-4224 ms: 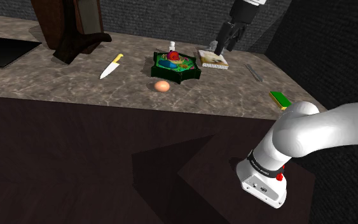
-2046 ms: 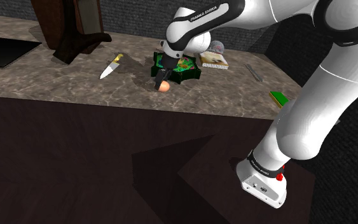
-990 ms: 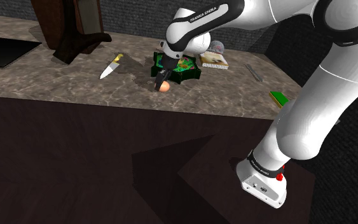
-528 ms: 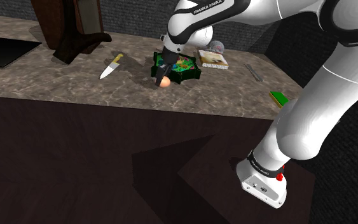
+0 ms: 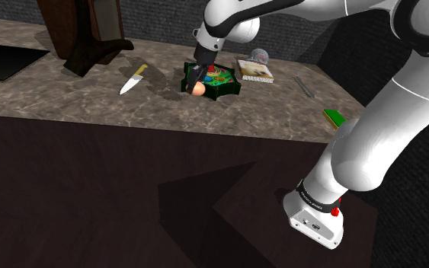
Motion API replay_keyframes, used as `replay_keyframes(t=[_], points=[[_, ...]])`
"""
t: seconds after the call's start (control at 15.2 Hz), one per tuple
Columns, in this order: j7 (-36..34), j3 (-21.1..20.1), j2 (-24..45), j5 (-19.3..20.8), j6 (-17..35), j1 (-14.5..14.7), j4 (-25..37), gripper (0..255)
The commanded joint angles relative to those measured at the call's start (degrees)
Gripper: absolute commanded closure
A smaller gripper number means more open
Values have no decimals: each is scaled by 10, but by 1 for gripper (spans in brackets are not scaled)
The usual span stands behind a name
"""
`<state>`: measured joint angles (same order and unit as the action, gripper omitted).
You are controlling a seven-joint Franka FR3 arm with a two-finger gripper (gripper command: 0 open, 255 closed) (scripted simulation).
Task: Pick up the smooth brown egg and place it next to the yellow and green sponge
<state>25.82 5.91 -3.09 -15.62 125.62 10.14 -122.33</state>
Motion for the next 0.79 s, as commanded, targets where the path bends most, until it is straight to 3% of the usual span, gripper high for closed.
replay_keyframes(t=[0.0, 0.59, 0.73], points=[[-4, 1, -6, 4, -15, -1, 10, 255], [-22, 1, -24, 16, -81, -3, 59, 255], [-14, 6, -40, 17, -83, -7, 43, 255]])
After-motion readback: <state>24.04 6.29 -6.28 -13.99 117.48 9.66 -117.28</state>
